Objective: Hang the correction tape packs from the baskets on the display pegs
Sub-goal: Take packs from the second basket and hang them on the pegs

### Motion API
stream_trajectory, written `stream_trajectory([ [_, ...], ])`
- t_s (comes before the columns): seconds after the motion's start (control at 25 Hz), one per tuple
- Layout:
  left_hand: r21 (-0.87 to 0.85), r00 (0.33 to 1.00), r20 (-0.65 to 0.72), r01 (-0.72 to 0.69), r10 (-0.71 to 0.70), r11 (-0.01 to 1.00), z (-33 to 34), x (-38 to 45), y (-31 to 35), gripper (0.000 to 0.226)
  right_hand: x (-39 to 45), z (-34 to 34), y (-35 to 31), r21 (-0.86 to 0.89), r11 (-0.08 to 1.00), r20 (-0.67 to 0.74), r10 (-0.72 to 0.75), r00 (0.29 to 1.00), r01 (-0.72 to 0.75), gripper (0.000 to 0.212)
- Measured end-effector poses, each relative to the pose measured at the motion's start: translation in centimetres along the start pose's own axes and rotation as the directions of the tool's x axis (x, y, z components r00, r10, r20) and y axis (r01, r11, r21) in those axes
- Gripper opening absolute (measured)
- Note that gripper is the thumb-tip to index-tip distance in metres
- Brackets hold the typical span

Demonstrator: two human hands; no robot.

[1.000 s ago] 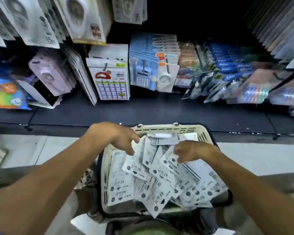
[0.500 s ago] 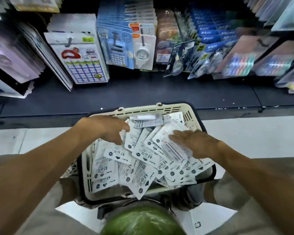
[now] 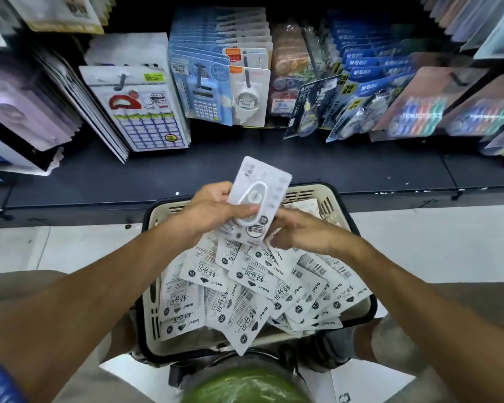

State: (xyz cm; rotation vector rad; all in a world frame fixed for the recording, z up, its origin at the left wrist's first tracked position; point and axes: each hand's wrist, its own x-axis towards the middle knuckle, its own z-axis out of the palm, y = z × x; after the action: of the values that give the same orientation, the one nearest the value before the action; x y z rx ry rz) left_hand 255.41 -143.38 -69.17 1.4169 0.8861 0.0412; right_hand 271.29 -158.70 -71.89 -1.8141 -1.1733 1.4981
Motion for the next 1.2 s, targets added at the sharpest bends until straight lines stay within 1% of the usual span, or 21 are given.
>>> stream_trajectory([
  [0.04,0.003,0.998,-0.061,0.004,-0.004,1.000,-0.4,0.2,-0.2,0.036,-0.1,-0.4,1.0,-0.189,0.980,0.034,0.072,0.997,-0.064,0.061],
  [0.08,-0.001,0.994,-0.108,0.009,-0.009,1.000,-0.9,0.4,-0.5,0.030,-0.3,-0.7,2.1,-0.449,0.887,0.041,0.146,0.989,-0.112,0.072],
  [0.12,-0.005,0.990,-0.140,0.016,-0.017,1.000,-1.3,0.4,-0.7,0.028,-0.5,-0.6,3.3,-0.682,0.721,0.020,0.185,0.983,-0.122,0.084],
  [0.16,0.001,0.987,-0.158,0.022,-0.021,1.000,-1.8,0.4,-0.9,0.027,-0.6,-0.3,4.6,-0.821,0.562,-0.005,0.174,0.985,-0.103,0.096],
  [0.28,0.078,0.985,-0.172,0.030,-0.016,0.996,-2.2,0.2,-1.5,0.023,0.0,1.5,7.4,-0.955,0.274,-0.100,0.061,0.993,-0.113,0.105],
  [0.36,0.128,0.983,-0.181,0.039,-0.015,0.991,-2.0,-0.1,-1.8,0.021,0.8,1.8,8.2,-0.967,0.212,-0.144,-0.004,0.990,-0.140,0.091],
  [0.52,0.114,0.982,-0.188,0.036,-0.014,0.993,-2.1,-0.4,-1.9,0.023,1.6,2.4,8.7,-0.950,0.283,-0.154,-0.066,0.986,-0.129,0.069],
  [0.6,0.060,0.976,-0.219,0.027,-0.013,0.998,-2.4,-0.3,-1.8,0.025,1.9,2.6,7.8,-0.932,0.344,-0.197,-0.224,0.954,-0.112,0.062],
  [0.64,0.038,0.970,-0.244,0.017,-0.008,0.999,-2.6,-0.2,-1.8,0.025,2.0,2.3,6.8,-0.918,0.380,-0.254,-0.345,0.904,-0.113,0.054],
  [0.68,0.028,0.962,-0.274,0.009,0.000,1.000,-2.9,0.0,-1.9,0.024,2.2,1.6,5.7,-0.877,0.462,-0.334,-0.391,0.857,-0.131,0.040],
  [0.72,0.031,0.951,-0.310,0.006,0.004,1.000,-3.2,0.1,-2.0,0.024,2.3,0.8,4.5,-0.787,0.602,-0.422,-0.372,0.827,-0.131,0.029],
  [0.76,0.039,0.938,-0.346,0.006,0.008,0.999,-3.6,0.3,-2.0,0.023,2.4,-0.2,3.4,-0.626,0.773,-0.515,-0.310,0.799,-0.103,0.027],
  [0.8,0.051,0.927,-0.375,0.010,0.010,0.999,-3.9,0.5,-2.1,0.023,2.5,-1.5,2.4,-0.373,0.928,-0.599,-0.226,0.768,-0.018,0.026],
  [0.84,0.059,0.919,-0.395,0.021,0.004,0.998,-4.0,0.6,-2.1,0.022,2.4,-2.8,1.2,-0.066,0.992,-0.638,-0.127,0.759,0.110,0.025],
  [0.88,0.047,0.916,-0.400,0.038,-0.016,0.998,-3.9,0.7,-2.0,0.021,2.1,-3.5,-0.2,0.227,0.948,-0.619,-0.038,0.785,0.225,0.023],
  [0.92,-0.002,0.928,-0.369,0.052,-0.049,0.999,-3.7,0.7,-1.6,0.019,2.0,-3.6,-1.7,0.465,0.839,-0.551,0.023,0.834,0.284,0.022],
  [0.96,-0.104,0.953,-0.287,0.072,-0.100,0.992,-3.3,0.6,-1.1,0.014,2.1,-3.1,-2.9,0.598,0.754,-0.484,0.069,0.873,0.272,0.022],
  [1.0,-0.230,0.978,-0.151,0.109,-0.146,0.967,-2.7,0.4,-0.4,0.019,2.4,-1.9,-3.9,0.641,0.729,-0.453,0.107,0.885,0.240,0.022],
  [1.08,-0.410,0.987,0.090,0.160,-0.134,0.898,-1.9,-0.3,0.2,0.050,3.7,1.4,-5.3,0.566,0.795,-0.519,0.139,0.844,0.217,0.021],
  [1.12,-0.420,0.984,0.142,0.159,-0.108,0.893,-1.7,-0.5,0.2,0.060,4.2,2.8,-5.9,0.459,0.863,-0.578,0.109,0.809,0.213,0.021],
  [1.2,-0.365,0.990,0.095,0.129,-0.101,0.922,-1.7,-1.1,0.1,0.061,4.3,3.8,-6.2,0.262,0.947,-0.589,0.005,0.808,0.185,0.028],
])
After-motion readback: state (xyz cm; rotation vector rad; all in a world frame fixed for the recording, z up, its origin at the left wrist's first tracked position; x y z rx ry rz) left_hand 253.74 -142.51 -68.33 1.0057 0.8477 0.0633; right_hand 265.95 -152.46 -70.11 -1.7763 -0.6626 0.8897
